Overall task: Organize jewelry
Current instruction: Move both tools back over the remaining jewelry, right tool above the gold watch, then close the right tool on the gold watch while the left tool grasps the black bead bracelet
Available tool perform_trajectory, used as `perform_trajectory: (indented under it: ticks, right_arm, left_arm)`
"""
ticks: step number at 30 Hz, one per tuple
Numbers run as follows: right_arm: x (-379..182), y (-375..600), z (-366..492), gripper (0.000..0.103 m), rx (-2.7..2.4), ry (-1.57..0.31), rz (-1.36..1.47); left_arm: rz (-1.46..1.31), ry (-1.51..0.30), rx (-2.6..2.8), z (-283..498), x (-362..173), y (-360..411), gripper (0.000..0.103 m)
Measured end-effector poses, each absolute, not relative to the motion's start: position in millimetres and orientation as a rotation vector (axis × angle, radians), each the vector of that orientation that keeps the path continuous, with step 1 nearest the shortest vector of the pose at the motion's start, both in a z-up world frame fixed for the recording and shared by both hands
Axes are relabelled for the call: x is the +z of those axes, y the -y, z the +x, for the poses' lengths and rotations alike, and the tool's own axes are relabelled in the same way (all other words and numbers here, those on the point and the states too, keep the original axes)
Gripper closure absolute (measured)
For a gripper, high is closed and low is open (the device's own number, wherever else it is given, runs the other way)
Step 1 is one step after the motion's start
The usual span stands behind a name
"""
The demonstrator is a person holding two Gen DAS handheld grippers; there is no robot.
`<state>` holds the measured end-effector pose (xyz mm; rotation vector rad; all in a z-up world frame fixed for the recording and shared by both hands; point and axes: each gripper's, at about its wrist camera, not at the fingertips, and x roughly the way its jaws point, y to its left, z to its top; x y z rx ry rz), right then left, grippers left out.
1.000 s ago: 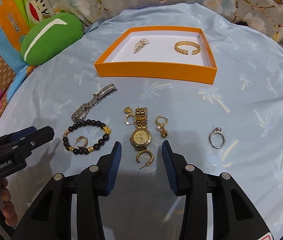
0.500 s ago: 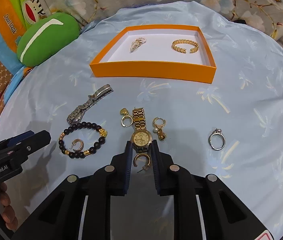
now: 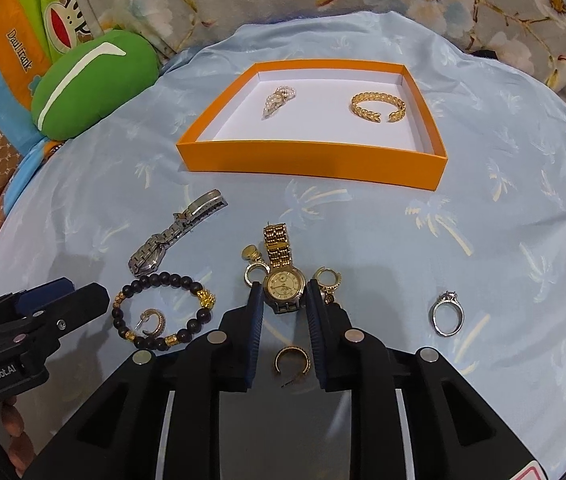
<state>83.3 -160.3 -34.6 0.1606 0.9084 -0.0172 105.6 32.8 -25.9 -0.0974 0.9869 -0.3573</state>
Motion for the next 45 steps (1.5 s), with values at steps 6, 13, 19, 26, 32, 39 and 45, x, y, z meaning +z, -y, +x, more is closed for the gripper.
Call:
perform_trajectory:
  ticks: [6,13,19,26,32,39,45]
  right_arm:
    - [-34,167,77,0.084,-0.002,-0.915,0.198]
    - [-33,173,72,0.094,0.008,-0.923,0.226]
    - [-31,173,73,0.091,0.013,-0.917,0.209]
    - [-34,168,82,0.077,0.011,-0.907,0.176]
    - [-35,166,84,0.081,-0.001,-0.885,0.139]
    - [-30,171,70,0.081,-0.006,-0.883,0.158]
    - [-25,174,61,0.081,-0.007,-0.879,0.168]
  left_arm:
    - [-0.086,-0.994,-0.391,119,-26,-15,0.035]
    - [-0.018,-0.98,-0.395,136,-28,11,0.043]
    - [0.007,-0.962,-0.389,140,-30,19,0.044]
    - [0.016,-0.952,-0.387,140,-30,20,0.045]
    - [-0.035,-0.966,-0.393,134,-27,2,0.045]
    - [0.0,-0.967,-0.462,102,-23,7,0.045]
    - [0.026,-0.967,-0.437,101,-28,14,0.05]
